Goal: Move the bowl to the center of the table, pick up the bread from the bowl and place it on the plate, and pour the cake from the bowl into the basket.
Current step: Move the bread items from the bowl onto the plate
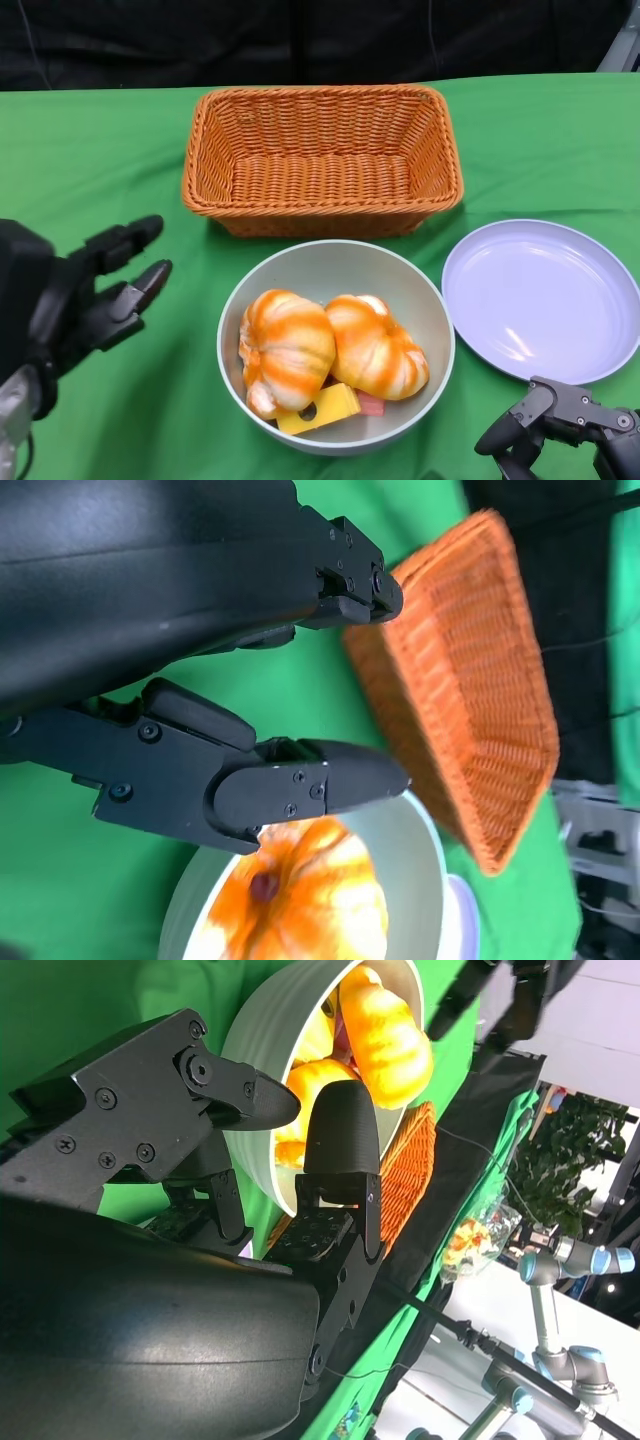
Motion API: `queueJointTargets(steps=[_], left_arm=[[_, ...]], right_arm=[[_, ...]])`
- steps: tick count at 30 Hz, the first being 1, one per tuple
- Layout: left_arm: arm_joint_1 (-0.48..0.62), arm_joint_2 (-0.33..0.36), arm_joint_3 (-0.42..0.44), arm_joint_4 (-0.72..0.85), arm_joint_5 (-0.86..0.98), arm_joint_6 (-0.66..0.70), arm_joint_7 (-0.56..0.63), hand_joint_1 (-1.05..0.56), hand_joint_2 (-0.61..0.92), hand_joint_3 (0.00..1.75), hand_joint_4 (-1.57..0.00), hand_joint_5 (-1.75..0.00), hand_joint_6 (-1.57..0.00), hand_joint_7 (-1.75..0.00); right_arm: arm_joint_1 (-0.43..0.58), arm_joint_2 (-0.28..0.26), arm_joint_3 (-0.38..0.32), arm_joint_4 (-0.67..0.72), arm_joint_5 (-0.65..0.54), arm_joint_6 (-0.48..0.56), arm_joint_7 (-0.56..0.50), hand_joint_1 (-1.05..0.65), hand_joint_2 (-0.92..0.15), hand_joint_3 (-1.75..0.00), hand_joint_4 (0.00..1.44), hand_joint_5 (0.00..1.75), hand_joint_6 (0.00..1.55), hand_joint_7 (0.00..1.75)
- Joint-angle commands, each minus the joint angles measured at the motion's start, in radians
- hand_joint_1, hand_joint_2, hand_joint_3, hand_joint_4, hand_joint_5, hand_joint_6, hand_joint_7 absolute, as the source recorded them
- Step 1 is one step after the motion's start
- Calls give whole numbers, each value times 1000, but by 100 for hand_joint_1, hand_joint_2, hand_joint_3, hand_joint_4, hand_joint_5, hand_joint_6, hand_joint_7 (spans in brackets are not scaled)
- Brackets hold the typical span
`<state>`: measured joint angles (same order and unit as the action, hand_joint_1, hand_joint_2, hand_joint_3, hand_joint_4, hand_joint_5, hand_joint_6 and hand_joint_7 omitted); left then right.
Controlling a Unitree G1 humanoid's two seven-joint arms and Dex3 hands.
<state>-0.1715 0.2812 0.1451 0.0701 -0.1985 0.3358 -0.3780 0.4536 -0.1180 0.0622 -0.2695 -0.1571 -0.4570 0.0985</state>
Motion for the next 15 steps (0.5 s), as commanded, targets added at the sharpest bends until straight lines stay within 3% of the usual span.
queueJointTargets(steps=[1, 9, 13, 15], left_arm=[[25, 23, 27, 18, -11, -61, -19, -67, 92, 37, -39, -9, -30, -5], [215, -31, 142, -30, -50, -417, -7, -40, 92, 16, -78, -23, -71, -13], [259, -53, 164, 7, -43, -577, 0, -15, 92, 23, -98, -36, -94, -20], [260, -53, 166, 37, -34, -642, -2, -7, 92, 29, -88, -80, -107, -25]], right_arm=[[7, -12, -8, 0, 13, -12, -1, -13, -56, -87, 81, 143, 82, 110], [8, -46, -37, 8, 49, -21, 26, -10, -56, -87, 80, 136, 81, 105], [12, -59, -49, -7, 73, -4, 43, -7, -54, -88, 75, 127, 77, 95], [21, -68, -54, -40, 52, 12, 46, -10, -63, -68, 72, 120, 75, 82]])
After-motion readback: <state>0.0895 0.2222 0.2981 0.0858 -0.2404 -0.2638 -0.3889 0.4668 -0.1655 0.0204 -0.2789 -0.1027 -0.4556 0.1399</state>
